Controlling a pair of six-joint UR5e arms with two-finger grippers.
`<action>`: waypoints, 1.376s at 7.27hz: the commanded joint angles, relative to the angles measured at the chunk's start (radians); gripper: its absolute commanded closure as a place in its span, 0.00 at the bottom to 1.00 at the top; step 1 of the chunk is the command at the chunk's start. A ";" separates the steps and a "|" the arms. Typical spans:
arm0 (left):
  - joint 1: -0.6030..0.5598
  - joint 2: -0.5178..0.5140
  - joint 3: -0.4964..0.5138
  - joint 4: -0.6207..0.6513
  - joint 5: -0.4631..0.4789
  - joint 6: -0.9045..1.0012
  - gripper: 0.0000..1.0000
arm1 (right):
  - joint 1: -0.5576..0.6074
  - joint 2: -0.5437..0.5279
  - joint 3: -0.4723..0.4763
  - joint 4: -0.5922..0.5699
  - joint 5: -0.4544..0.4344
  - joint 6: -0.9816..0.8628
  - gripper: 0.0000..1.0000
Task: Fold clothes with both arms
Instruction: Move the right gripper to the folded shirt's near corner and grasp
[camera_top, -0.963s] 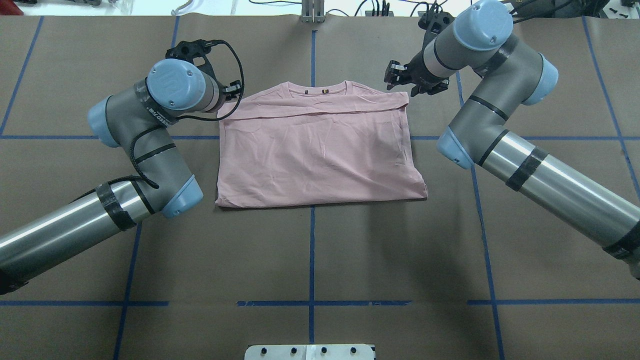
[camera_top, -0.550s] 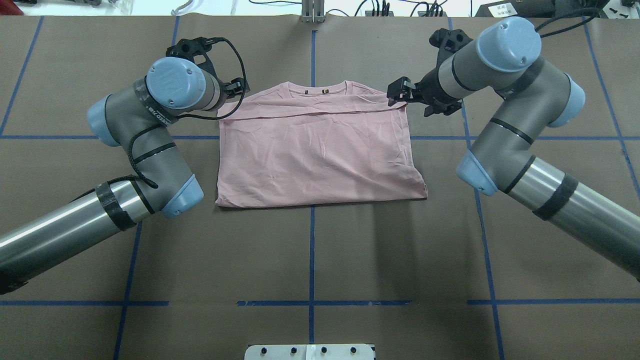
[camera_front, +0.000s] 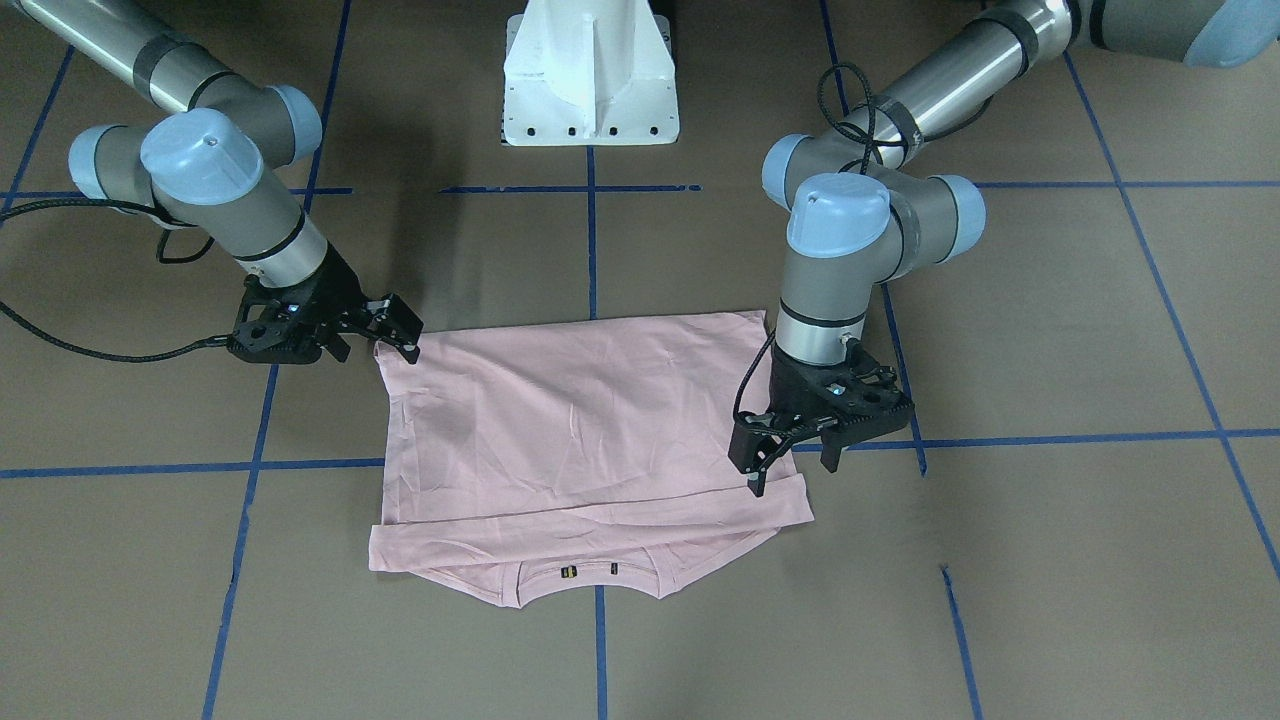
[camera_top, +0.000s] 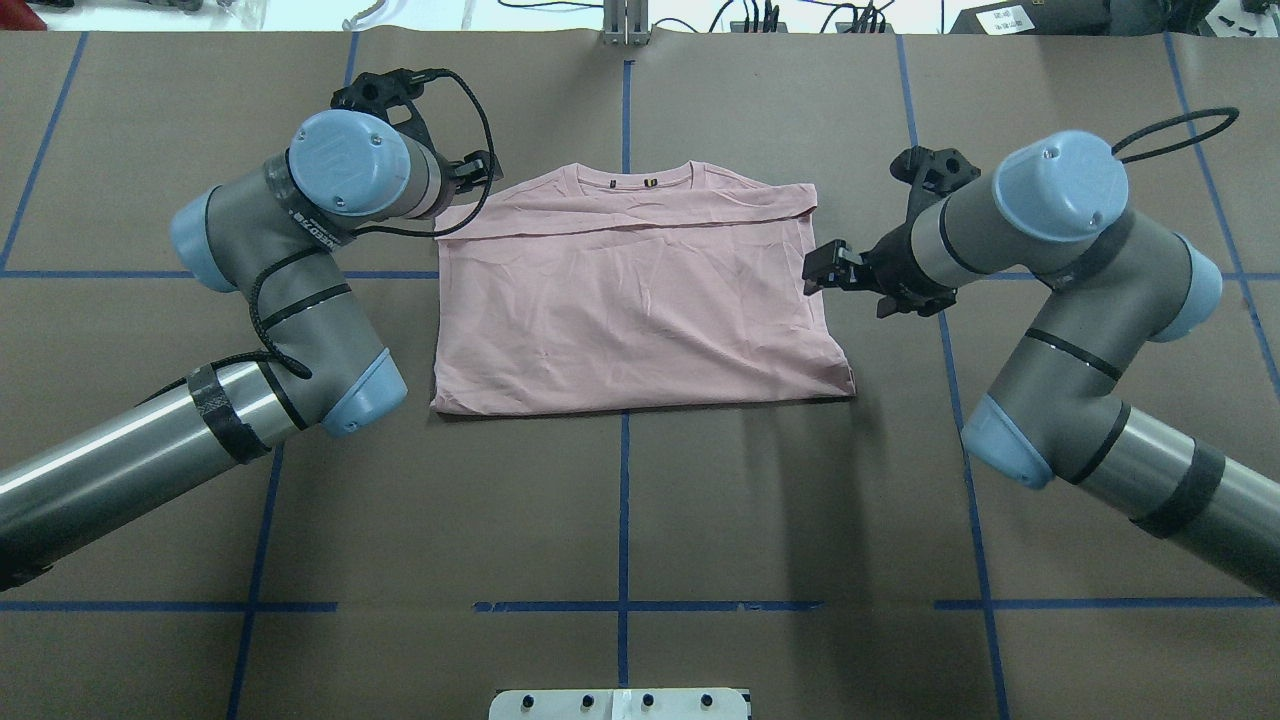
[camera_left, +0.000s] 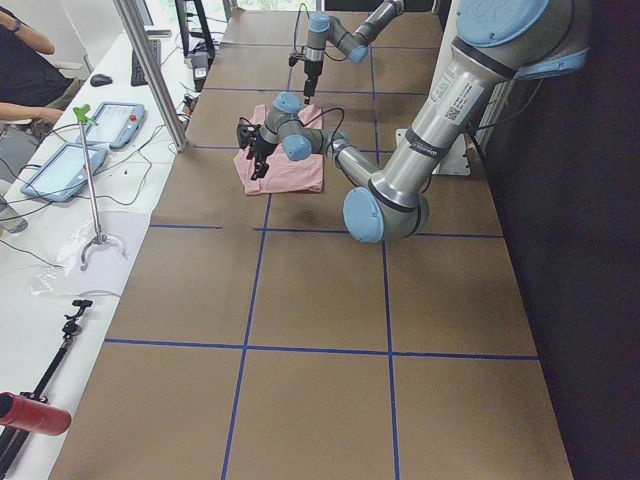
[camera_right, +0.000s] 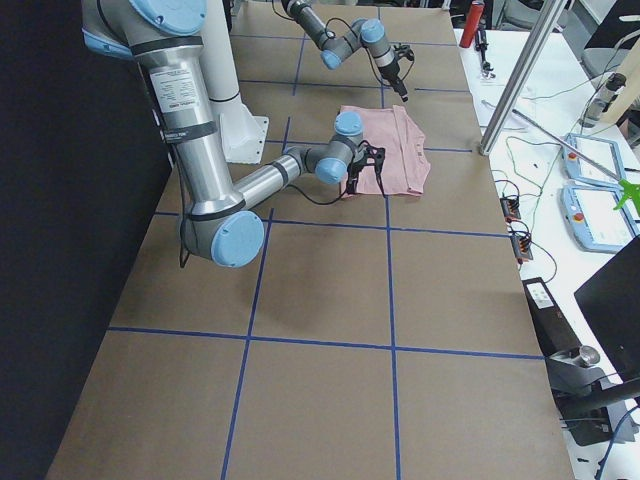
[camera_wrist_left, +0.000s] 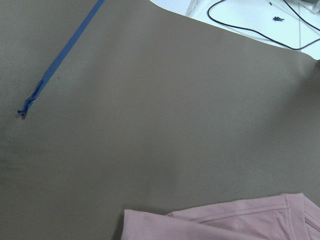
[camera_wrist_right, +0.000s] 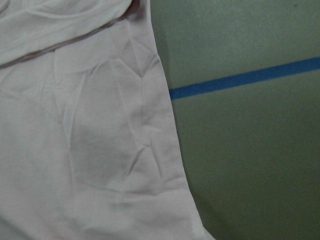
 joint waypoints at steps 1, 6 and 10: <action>0.005 0.002 -0.005 0.001 0.000 -0.008 0.00 | -0.038 0.030 -0.062 -0.001 -0.044 -0.012 0.03; 0.012 0.008 -0.007 -0.002 -0.002 -0.031 0.00 | -0.030 0.032 -0.050 -0.001 -0.020 -0.029 0.89; 0.015 0.005 -0.007 -0.002 -0.002 -0.032 0.00 | -0.019 0.015 0.000 -0.003 0.031 -0.029 1.00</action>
